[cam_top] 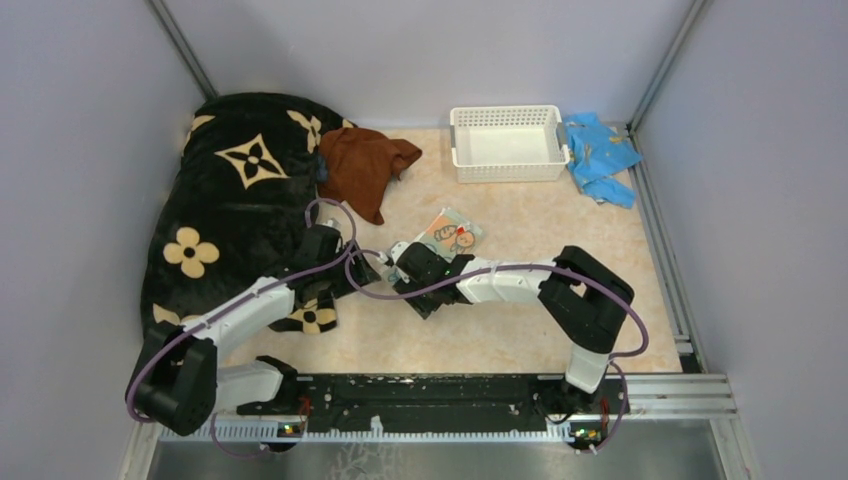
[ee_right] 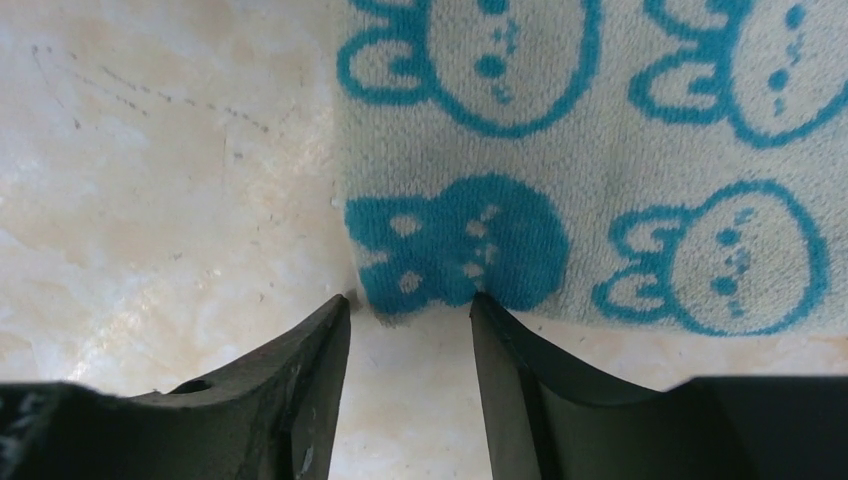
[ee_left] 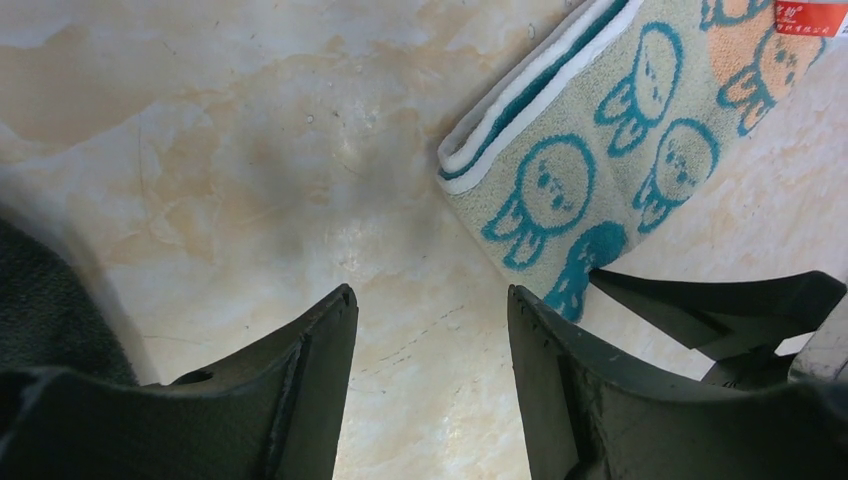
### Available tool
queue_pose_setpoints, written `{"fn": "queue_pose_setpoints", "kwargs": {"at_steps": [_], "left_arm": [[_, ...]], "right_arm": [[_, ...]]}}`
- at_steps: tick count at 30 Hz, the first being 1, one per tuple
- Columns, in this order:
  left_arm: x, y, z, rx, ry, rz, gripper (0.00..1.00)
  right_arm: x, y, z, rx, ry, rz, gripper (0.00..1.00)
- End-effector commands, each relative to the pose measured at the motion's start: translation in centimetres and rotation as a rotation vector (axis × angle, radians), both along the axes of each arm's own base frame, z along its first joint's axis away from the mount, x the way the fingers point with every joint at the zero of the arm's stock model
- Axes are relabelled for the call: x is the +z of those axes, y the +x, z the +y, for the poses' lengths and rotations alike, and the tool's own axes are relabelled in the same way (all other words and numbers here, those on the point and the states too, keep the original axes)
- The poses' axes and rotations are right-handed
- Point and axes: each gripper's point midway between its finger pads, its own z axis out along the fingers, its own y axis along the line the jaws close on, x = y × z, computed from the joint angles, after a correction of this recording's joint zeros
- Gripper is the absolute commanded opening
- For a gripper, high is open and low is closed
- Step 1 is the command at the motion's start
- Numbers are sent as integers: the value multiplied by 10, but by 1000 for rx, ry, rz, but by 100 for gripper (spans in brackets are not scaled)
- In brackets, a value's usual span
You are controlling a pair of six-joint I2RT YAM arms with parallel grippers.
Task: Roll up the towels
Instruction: Roll the towel at the center of the board.
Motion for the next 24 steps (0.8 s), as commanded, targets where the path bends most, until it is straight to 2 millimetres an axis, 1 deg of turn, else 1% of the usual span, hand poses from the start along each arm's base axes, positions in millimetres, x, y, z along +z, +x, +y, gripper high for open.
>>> {"fn": "queue_pose_setpoints", "kwargs": {"at_steps": [1,6,8,11,14,16,19,22,24], "left_arm": [[3,4,-5,19,-35,-17,63],[1,6,-7,28,-51,-22,63],[-1,7,-7,30,-51,-17,63],[-4,8,-8,34,-52,-9,63],[-6,7,-9,35,-54,-4,63],[-7,8,-9,37,-56,1,63],[-9,7,-11,34,-65,13,63],[-12,6,-13,32,-74,25,63],[-13,5,-15,35,-84,36,62]], "right_arm": [[33,-6,4,8,55,-14,50],[52,3,22,35,110,-84,51],[51,7,30,41,119,-107,50],[38,11,36,45,105,-106,50],[26,14,36,46,91,-115,50],[15,13,35,53,79,-109,50],[-6,9,28,49,19,-75,49],[-21,1,19,38,-9,-36,42],[-22,-3,18,33,7,-20,34]]}}
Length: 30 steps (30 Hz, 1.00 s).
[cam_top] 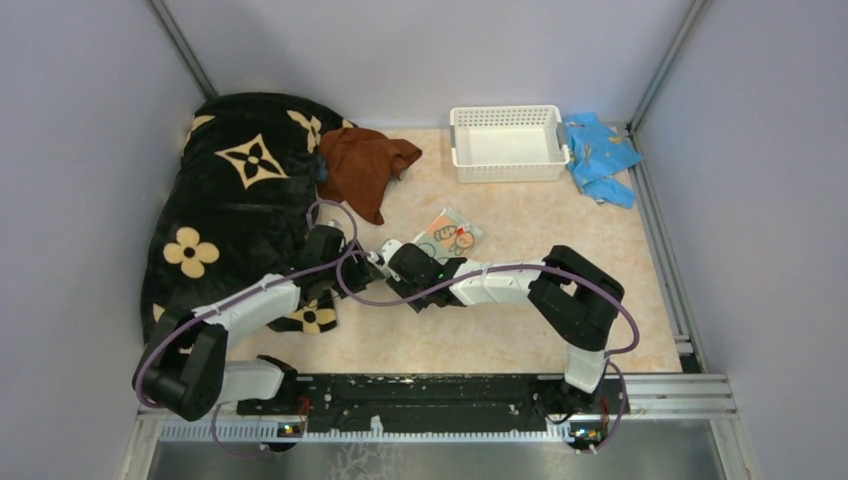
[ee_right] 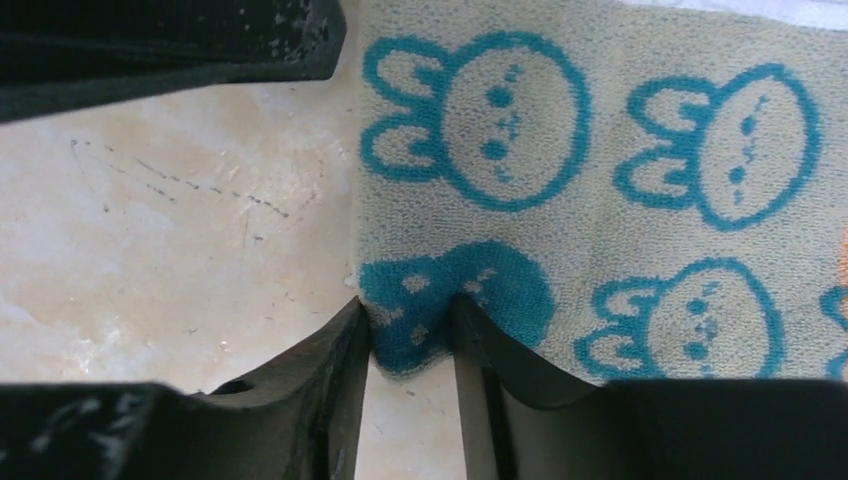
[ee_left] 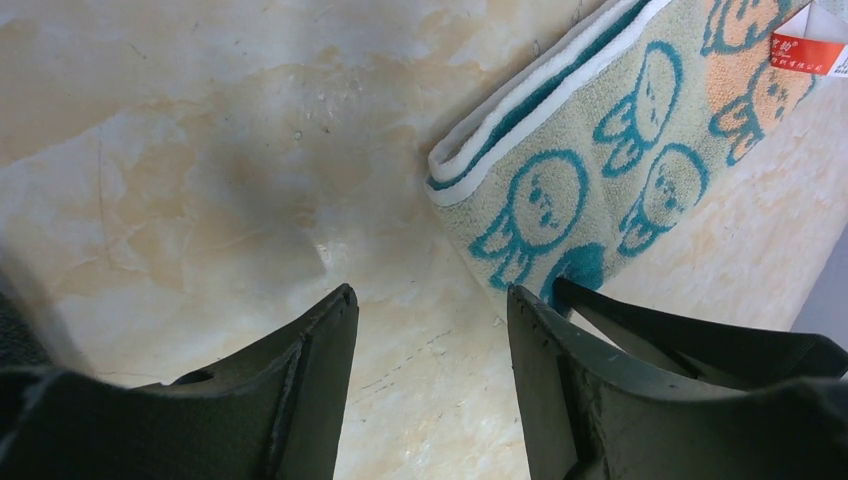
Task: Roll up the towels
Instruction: Roll the towel at the center of the board.
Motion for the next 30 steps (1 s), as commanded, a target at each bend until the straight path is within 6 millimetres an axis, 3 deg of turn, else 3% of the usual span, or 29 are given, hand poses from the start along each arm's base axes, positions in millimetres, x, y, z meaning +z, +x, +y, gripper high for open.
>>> {"fn": "queue_pose_setpoints", "kwargs": {"at_steps": [1,4,9,20,22,27,30], "left_arm": [[-2,-3,-7,-3,-44,16,62],[-3,-3,-13,-2,-76,28,63],[-1,0,-26,-12,-119,57,62],[-6,16,-39,38,-117,90,59],[-9,17,-38,44,-97,93,54],[-20,13,-30,59,-34,127,15],[-19,13,-23,71,9,131,9]], "right_arm": [[-21,-14,-3,0,-5,72,29],[-9,-17,7,2,108,144,17],[10,-16,17,-13,299,249,11],[0,-22,21,-48,357,303,11],[0,-21,21,-56,374,308,11],[6,-23,21,-63,429,342,10],[12,-25,23,-52,456,366,10]]}}
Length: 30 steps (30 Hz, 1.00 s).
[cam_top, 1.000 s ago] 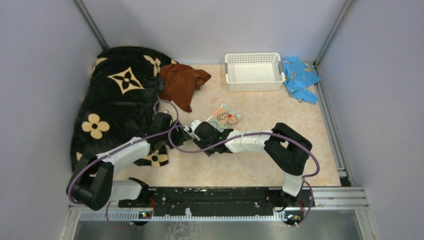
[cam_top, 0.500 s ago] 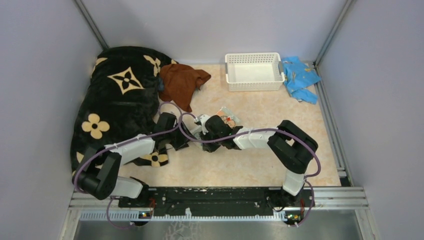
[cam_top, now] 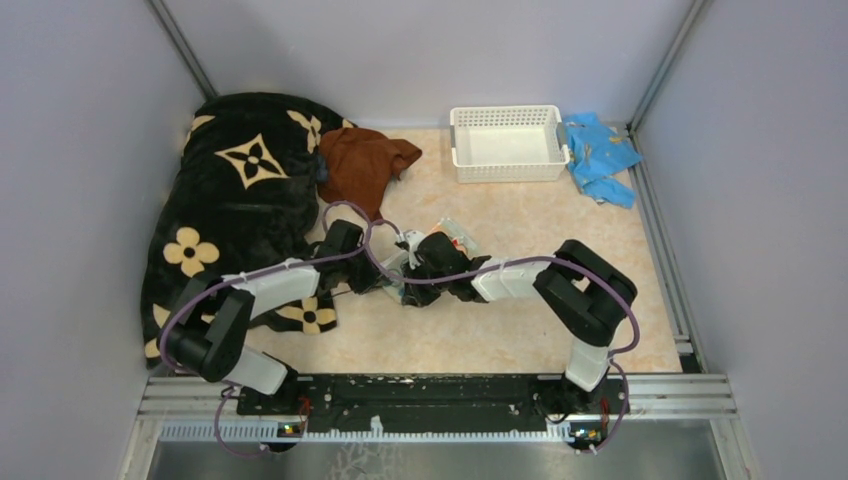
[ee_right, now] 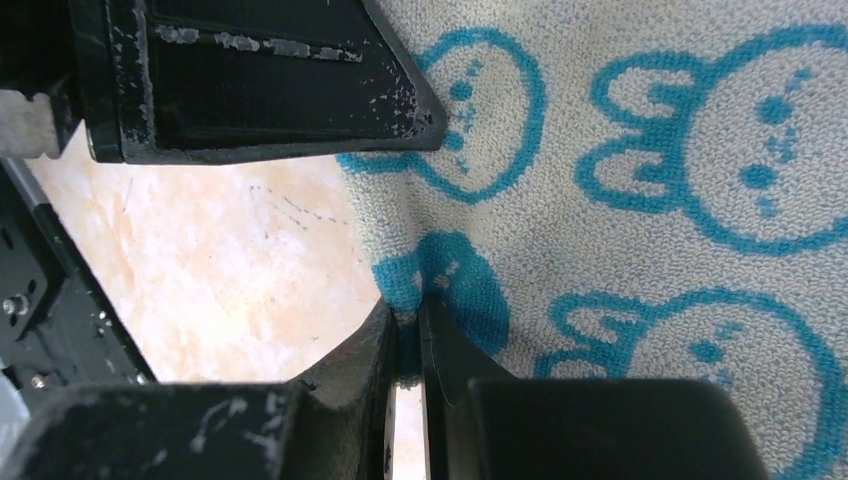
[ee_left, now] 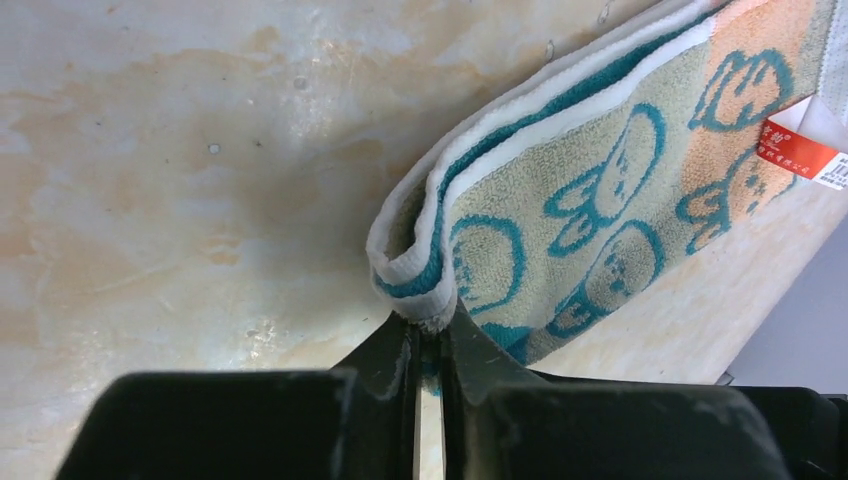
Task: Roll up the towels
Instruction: Roll the towel at the center of the board.
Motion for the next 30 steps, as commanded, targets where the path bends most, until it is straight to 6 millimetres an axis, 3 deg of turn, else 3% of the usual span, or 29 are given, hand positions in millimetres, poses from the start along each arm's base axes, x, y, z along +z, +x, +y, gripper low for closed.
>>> {"fn": "queue_pose_setpoints", "kwargs": {"at_steps": [1,8,11,16,21,30], "left_arm": [[6,6,10,28,77,-10,9],[35,11,27,26,149,-104,43],[46,6,33,22,153,-146,53],[57,-8,29,-32,79,-222,57],[51,-18,20,-78,7,-243,58],[35,-3,-8,-126,-73,-199,55]], "right_arm": [[10,-17,3,40,74,75,10],[32,-14,5,32,263,219,7],[35,-13,2,27,343,290,7],[30,-15,-5,-7,419,432,6],[19,-10,-15,-62,455,539,6],[3,-3,-24,-123,454,622,7]]}}
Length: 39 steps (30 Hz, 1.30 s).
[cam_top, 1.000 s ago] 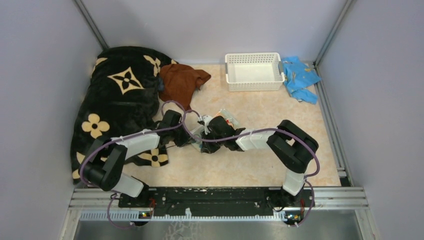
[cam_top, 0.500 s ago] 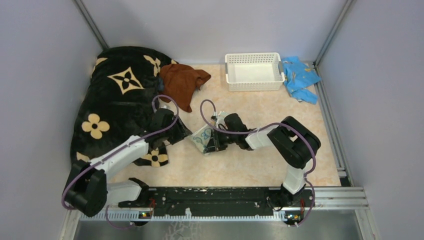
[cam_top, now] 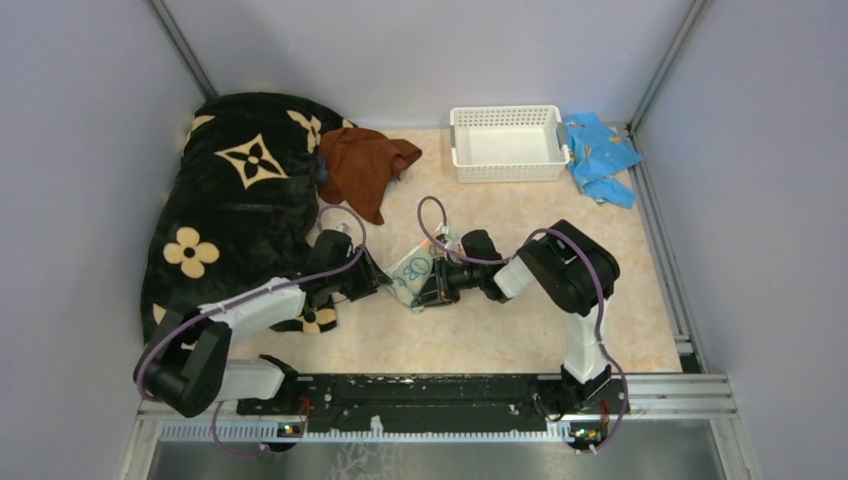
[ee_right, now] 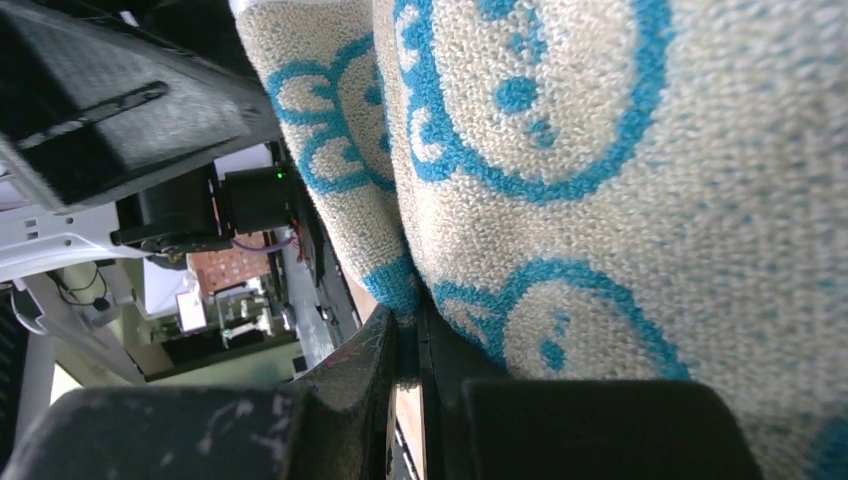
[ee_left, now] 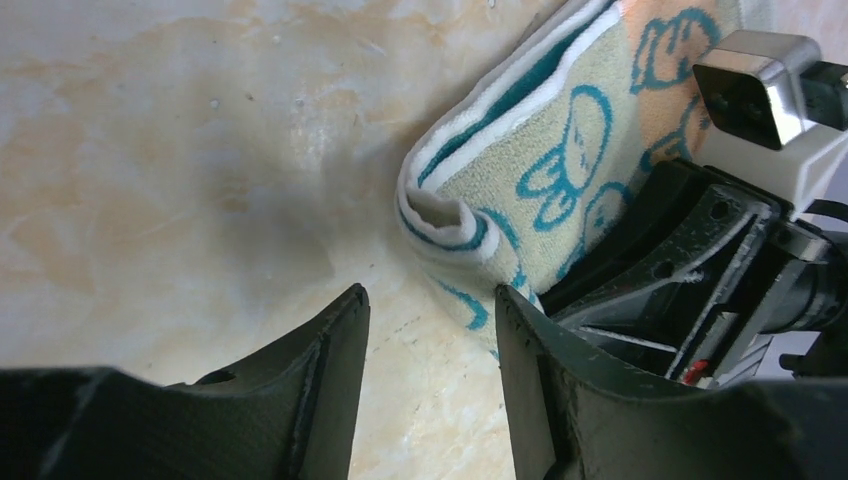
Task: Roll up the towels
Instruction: Roll the towel at the center of the board.
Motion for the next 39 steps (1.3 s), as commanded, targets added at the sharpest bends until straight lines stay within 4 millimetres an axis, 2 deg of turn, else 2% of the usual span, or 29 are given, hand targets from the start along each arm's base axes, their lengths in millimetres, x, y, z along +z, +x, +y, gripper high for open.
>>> {"fn": "queue_pose_setpoints", "kwargs": {"at_steps": [1,4,9,13,14,18,23,27,32,35,39], "left_arm": [[4,16,-22,-44,-75,-19,55],[-6,20,-22,-10,-79,-1,53],[-27,16,-17,51,-62,74,47],[-41,11,-12,77,-36,127,44],[-43,9,-11,80,-33,136,43],[-46,9,-9,88,-17,147,42],[-47,10,-9,81,1,154,42],[-48,10,-9,77,6,156,42],[-48,10,-9,72,15,157,42],[-48,10,-9,69,18,155,42],[-49,11,-10,63,20,158,43]], "right_arm": [[3,7,-1,-13,22,-4,8],[5,10,-1,-7,1,-29,14],[14,19,-10,-13,-97,-144,32],[31,23,-23,-8,-210,-265,46],[43,25,-25,-9,-240,-333,48],[60,31,-29,2,-443,-587,51],[76,25,-8,57,-565,-834,51],[72,19,11,115,-607,-917,51],[49,15,19,173,-661,-945,49],[30,13,21,214,-686,-939,48],[6,19,7,208,-786,-938,48]]}}
